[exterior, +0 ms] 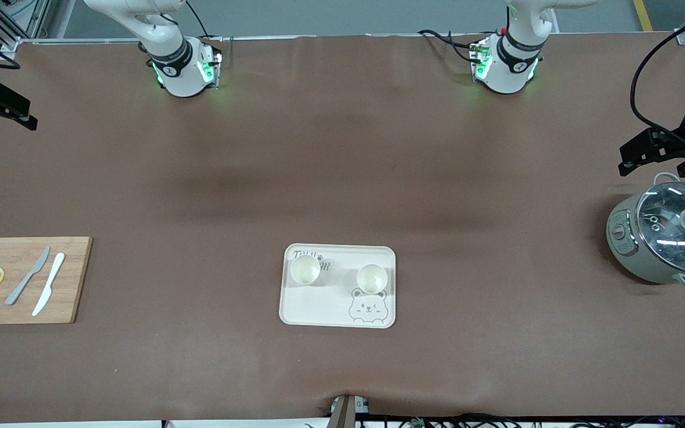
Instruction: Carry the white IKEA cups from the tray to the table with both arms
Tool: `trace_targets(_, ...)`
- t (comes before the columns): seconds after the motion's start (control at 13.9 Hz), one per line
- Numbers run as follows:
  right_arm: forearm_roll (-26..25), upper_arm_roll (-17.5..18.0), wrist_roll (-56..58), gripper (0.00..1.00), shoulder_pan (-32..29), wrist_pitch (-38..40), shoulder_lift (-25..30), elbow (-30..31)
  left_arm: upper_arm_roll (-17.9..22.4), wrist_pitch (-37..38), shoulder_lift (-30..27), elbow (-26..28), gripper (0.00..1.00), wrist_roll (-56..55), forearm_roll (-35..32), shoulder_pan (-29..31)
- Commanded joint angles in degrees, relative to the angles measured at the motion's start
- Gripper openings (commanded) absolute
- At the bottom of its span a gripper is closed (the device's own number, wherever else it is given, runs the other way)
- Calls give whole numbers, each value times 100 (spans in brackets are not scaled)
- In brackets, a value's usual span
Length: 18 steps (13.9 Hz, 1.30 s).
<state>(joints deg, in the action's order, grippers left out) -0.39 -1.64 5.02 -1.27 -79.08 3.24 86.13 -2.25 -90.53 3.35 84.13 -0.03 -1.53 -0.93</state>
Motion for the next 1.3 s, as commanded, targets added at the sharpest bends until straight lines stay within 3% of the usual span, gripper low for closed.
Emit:
trace_targets(0.0,127,76,-1,100,-155,7,80,61,-12,106,-45,-37,100,117,30,31)
trace_targets(0.72,356,76,34,100,-295,42,54,61,-12,97,104,-89,100,-22,83,-38)
trace_targets(1.01,356,76,43,100,-287,42,45,44,-73,36,376,-107,100,-322,109,-109)
trace_targets(1.23,365,76,43,100,-295,42,45,44,-223,36,771,-423,100,-759,109,-433)
